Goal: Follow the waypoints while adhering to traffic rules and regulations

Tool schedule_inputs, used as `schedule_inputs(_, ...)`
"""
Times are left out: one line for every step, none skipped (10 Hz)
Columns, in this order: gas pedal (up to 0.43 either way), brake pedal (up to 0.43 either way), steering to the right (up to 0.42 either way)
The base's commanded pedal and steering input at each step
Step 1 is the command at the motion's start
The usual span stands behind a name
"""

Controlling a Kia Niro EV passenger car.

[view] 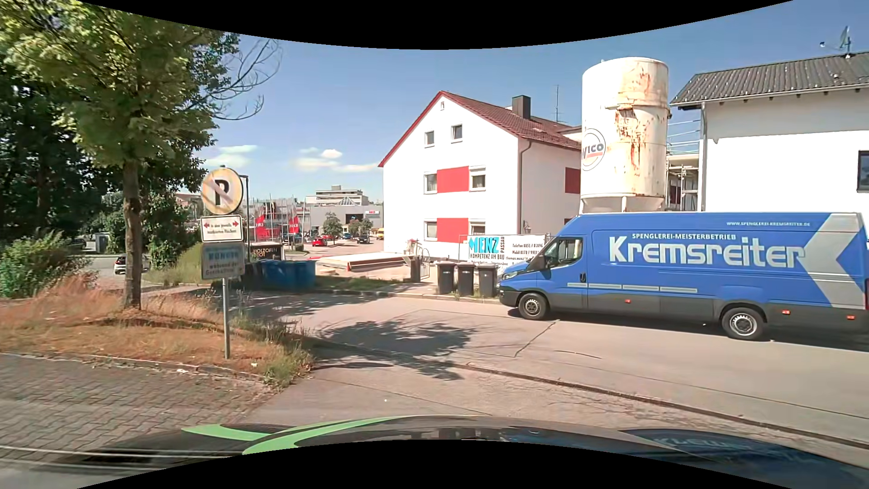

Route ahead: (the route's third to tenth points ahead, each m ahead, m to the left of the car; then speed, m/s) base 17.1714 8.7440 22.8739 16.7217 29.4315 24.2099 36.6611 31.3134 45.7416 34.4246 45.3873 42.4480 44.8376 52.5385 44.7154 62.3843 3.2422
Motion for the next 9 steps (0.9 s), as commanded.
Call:
schedule_inputs(0.000,0.268,0.027)
schedule_inputs(0.000,0.268,0.027)
schedule_inputs(0.000,0.268,0.026)
schedule_inputs(0.000,0.274,0.026)
schedule_inputs(0.000,0.274,0.026)
schedule_inputs(0.000,0.274,0.021)
schedule_inputs(0.000,0.280,0.014)
schedule_inputs(0.000,0.287,0.010)
schedule_inputs(0.000,0.287,0.008)
